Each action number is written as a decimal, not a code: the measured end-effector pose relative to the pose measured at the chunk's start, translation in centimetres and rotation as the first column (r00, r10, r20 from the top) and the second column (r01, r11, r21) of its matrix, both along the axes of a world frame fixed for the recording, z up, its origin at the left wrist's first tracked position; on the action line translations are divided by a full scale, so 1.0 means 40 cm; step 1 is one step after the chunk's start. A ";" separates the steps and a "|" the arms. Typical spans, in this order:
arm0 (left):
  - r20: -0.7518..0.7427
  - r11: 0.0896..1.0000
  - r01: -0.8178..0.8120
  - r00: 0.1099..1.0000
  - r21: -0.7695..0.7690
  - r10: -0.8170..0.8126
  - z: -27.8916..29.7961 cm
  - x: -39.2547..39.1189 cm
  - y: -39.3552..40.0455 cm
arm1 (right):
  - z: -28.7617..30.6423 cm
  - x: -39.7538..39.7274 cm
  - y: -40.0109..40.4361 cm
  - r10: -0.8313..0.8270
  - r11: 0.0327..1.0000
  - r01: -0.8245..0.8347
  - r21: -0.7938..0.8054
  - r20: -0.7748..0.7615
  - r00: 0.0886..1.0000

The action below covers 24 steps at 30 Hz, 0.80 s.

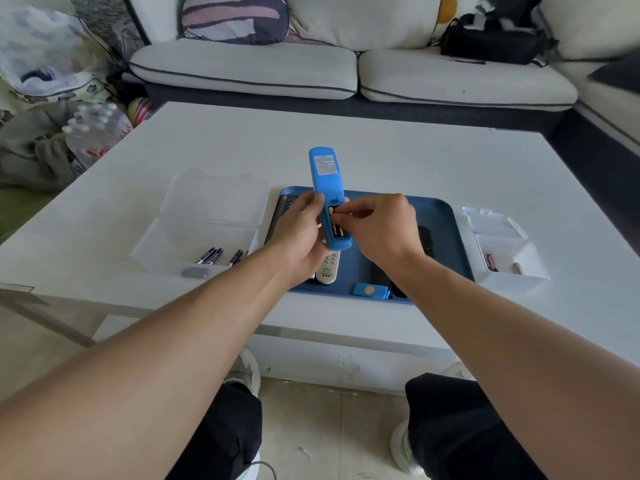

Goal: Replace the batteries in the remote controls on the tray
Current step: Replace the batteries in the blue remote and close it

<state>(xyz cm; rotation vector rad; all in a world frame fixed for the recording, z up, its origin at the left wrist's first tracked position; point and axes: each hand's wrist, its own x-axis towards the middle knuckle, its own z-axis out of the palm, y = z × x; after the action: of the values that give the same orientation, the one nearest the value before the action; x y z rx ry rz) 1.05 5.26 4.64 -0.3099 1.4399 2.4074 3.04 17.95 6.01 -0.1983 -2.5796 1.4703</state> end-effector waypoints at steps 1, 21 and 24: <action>0.001 1.000 -0.011 1.000 0.006 0.011 0.002 0.004 0.005 | 0.003 0.001 0.002 -0.009 1.000 0.010 -0.015 0.003 1.000; -0.456 0.885 -0.208 0.890 -0.416 -0.005 -0.001 0.032 0.045 | 0.060 0.040 -0.007 0.086 0.657 0.327 -0.680 0.497 0.863; -0.522 0.838 -0.268 0.853 -0.475 -0.023 -0.004 0.030 0.047 | 0.063 0.037 -0.005 0.156 0.636 0.318 -0.703 0.521 0.839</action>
<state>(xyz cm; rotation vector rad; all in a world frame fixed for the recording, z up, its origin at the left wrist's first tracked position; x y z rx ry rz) 2.25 7.13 4.47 0.1446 2.4115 2.2269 4.52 17.76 8.51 -0.9599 -1.9668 2.7230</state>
